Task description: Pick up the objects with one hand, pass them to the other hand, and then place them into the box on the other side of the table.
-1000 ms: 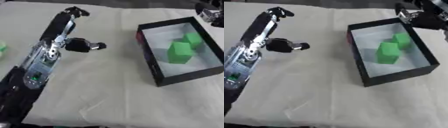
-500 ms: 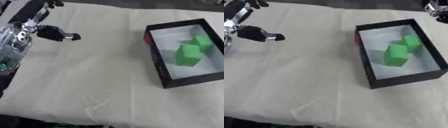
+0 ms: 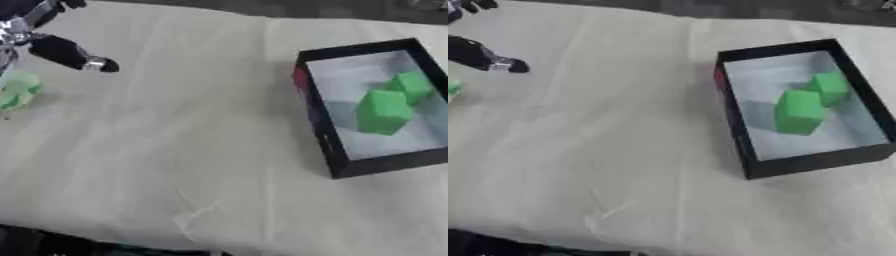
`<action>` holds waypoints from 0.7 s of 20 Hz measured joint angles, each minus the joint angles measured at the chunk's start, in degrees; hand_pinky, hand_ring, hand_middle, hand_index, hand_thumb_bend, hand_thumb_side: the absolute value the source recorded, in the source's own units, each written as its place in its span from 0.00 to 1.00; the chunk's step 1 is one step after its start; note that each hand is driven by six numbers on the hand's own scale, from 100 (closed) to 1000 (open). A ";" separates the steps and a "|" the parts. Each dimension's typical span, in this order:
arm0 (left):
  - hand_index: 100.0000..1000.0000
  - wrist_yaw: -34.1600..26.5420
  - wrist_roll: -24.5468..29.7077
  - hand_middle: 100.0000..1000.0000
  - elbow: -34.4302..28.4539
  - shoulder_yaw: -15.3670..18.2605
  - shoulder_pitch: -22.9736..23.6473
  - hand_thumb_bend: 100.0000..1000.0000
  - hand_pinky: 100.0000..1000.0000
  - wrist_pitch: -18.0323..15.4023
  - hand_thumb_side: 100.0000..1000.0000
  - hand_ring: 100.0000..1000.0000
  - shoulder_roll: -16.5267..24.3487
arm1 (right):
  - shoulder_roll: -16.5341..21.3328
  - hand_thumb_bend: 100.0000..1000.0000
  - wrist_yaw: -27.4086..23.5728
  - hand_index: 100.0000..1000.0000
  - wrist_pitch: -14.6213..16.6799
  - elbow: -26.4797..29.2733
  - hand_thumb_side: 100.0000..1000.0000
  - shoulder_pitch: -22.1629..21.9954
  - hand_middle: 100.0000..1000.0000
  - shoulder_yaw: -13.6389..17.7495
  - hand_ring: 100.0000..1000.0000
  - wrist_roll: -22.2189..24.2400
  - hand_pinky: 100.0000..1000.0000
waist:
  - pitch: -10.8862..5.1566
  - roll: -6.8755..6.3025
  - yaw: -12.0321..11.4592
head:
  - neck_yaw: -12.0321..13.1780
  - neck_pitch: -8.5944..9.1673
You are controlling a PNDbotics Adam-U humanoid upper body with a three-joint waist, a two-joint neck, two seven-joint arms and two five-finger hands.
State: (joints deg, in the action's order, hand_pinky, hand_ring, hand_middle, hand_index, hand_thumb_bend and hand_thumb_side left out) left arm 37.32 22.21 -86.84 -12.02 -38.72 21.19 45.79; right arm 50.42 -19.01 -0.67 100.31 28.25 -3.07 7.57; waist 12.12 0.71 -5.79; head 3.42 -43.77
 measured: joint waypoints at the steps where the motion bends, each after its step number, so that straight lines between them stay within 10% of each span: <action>1: 0.85 0.00 0.54 0.78 0.91 0.24 -0.05 0.88 0.81 0.01 0.39 0.83 0.44 | 0.01 0.00 -0.10 1.00 -0.05 0.01 0.41 -0.02 1.00 0.11 1.00 -0.05 0.99 | 0.00 0.00 0.01 | 0.00 0.01; 14: 0.87 0.98 7.88 0.80 11.47 3.90 -0.61 0.88 0.83 -1.65 0.34 0.84 4.50 | 0.31 0.00 -0.22 1.00 -0.21 -0.01 0.41 -0.62 1.00 0.25 1.00 -0.20 0.99 | 0.01 0.00 0.07 | 1.44 0.05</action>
State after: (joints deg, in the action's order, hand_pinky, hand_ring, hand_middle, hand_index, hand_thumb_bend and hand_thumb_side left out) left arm 38.30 30.09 -75.37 -8.13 -39.33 19.54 50.29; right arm 50.73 -19.22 -0.88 100.30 27.62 -2.82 7.37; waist 12.13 0.71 -5.73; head 4.86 -43.72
